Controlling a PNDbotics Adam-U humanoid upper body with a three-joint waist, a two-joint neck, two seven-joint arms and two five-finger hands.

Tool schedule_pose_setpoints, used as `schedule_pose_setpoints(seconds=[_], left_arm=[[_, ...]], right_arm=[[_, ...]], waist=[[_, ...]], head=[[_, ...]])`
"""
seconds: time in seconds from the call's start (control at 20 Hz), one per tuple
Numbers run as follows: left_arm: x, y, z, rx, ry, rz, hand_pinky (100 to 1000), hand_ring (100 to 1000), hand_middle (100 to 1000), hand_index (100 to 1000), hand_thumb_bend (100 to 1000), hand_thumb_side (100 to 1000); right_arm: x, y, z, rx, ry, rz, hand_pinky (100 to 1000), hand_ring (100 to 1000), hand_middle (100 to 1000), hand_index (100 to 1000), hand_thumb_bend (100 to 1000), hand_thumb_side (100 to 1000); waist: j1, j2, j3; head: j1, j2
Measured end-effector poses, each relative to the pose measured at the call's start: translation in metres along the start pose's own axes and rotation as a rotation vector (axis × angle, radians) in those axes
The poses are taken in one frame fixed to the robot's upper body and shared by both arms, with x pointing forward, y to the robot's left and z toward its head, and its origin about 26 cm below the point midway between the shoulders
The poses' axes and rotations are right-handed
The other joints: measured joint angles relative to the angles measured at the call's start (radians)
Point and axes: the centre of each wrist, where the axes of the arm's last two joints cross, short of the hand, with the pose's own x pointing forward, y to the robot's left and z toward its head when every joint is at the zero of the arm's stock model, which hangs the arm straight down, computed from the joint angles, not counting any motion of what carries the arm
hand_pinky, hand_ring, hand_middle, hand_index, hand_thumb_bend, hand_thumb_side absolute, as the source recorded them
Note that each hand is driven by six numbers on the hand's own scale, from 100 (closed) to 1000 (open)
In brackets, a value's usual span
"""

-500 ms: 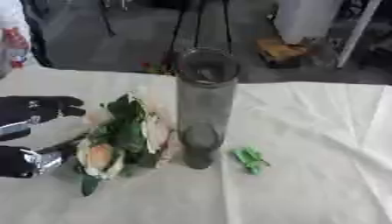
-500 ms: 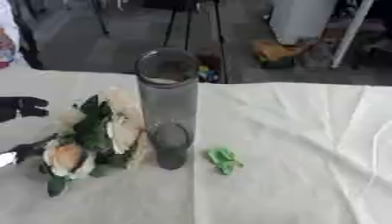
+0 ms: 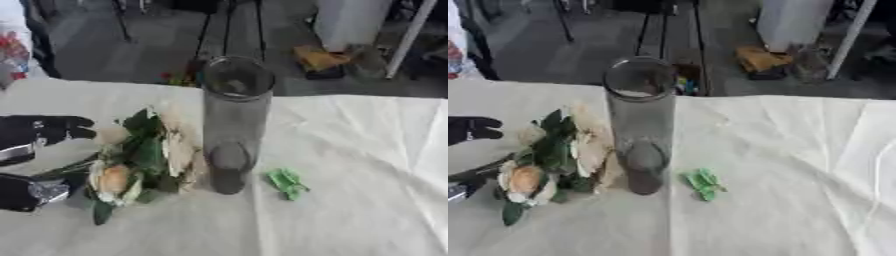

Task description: Arrange flowers into the vase.

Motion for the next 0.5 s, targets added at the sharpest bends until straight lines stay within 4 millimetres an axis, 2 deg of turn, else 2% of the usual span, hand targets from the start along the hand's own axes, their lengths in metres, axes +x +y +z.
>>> schedule_pose_setpoints(seconds=[0.3, 0.5], left_arm=[[0.0008, -0.0010, -0.0008, -0.011, 0.036, -0.008, 1000, 1000, 1000, 1000, 214, 820], [0.0019, 0.0000, -0.0009, -0.035, 0.051, -0.008, 1000, 1000, 1000, 1000, 241, 833]], right_arm=[[0.0000, 0.0000, 0.0001, 0.004, 0.001, -0.001, 794, 671, 547, 806, 100, 802], [0.0001, 0.0000, 0.0002, 0.005, 0.000, -0.001, 794, 671, 546, 806, 100, 802]], waist=[[-0.003, 0.000, 0.001], [-0.003, 0.000, 0.002]], head=[[0.000, -0.001], [-0.002, -0.001]])
